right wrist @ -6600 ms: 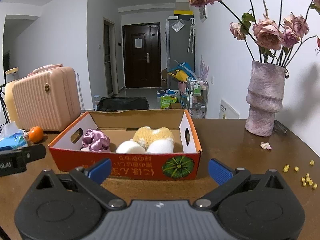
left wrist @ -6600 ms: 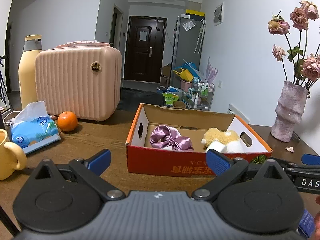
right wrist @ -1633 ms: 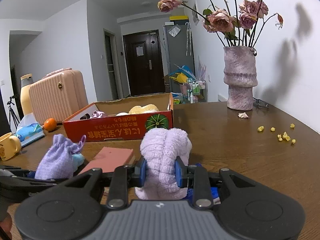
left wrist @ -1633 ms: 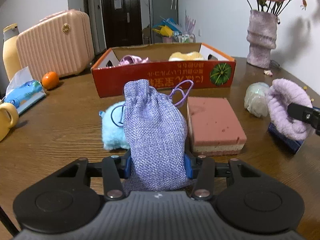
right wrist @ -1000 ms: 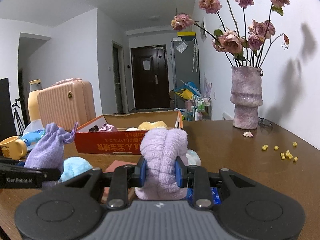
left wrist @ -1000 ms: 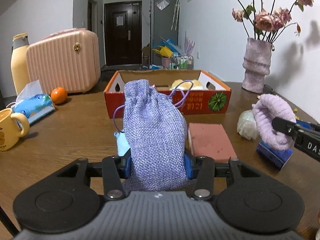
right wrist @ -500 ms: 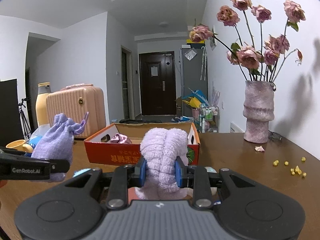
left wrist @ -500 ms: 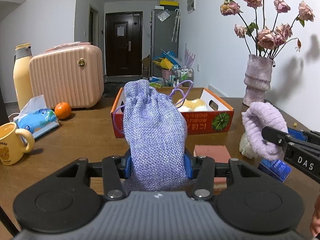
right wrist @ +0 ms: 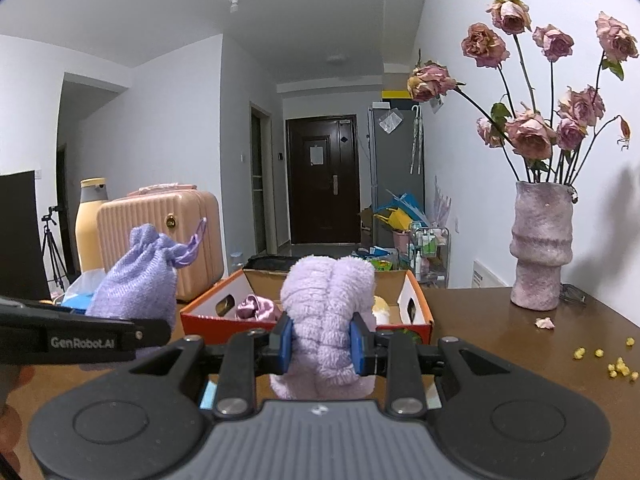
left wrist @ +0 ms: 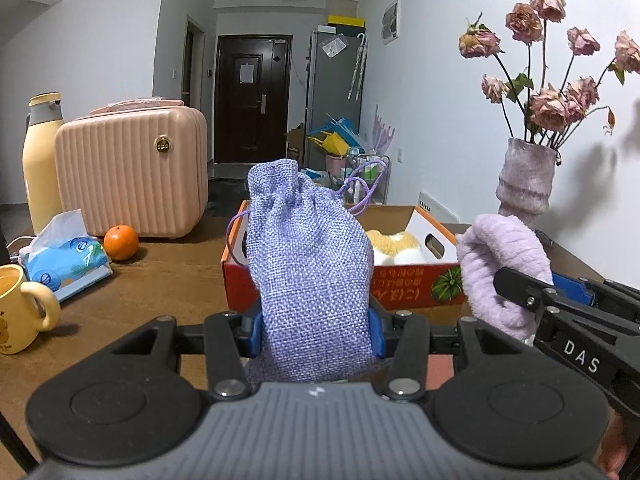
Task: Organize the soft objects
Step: 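Lift the lavender pouch and lilac towel with both tools toward the box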
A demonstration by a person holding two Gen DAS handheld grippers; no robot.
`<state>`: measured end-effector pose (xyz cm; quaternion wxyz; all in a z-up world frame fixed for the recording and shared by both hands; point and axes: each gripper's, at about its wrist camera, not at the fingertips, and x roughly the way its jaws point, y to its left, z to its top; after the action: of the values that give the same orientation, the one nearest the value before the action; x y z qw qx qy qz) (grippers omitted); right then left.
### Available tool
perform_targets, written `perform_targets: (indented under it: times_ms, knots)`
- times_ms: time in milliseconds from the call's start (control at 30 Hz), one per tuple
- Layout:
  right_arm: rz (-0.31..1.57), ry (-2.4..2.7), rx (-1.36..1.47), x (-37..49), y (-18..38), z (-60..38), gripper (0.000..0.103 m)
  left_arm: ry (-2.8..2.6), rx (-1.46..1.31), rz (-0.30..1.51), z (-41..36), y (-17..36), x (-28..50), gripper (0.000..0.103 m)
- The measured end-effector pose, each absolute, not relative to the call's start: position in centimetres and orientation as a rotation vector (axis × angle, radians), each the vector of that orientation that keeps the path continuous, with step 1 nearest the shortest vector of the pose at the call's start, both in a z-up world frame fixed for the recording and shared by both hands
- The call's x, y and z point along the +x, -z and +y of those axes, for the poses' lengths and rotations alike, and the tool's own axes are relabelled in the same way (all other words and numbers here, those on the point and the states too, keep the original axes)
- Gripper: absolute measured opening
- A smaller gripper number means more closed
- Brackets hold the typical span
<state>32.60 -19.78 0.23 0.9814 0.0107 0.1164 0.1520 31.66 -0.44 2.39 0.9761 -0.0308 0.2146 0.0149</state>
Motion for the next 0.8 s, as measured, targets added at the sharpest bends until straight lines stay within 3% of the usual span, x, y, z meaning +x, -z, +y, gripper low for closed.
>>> perform_targets:
  times_ms: [800]
  knots:
    - [0.214,-0.314,0.037,40.9,-1.1,-17.5,0.028,-0.038,-0.111,0.407,1.1,-3.2,40.0,0.048]
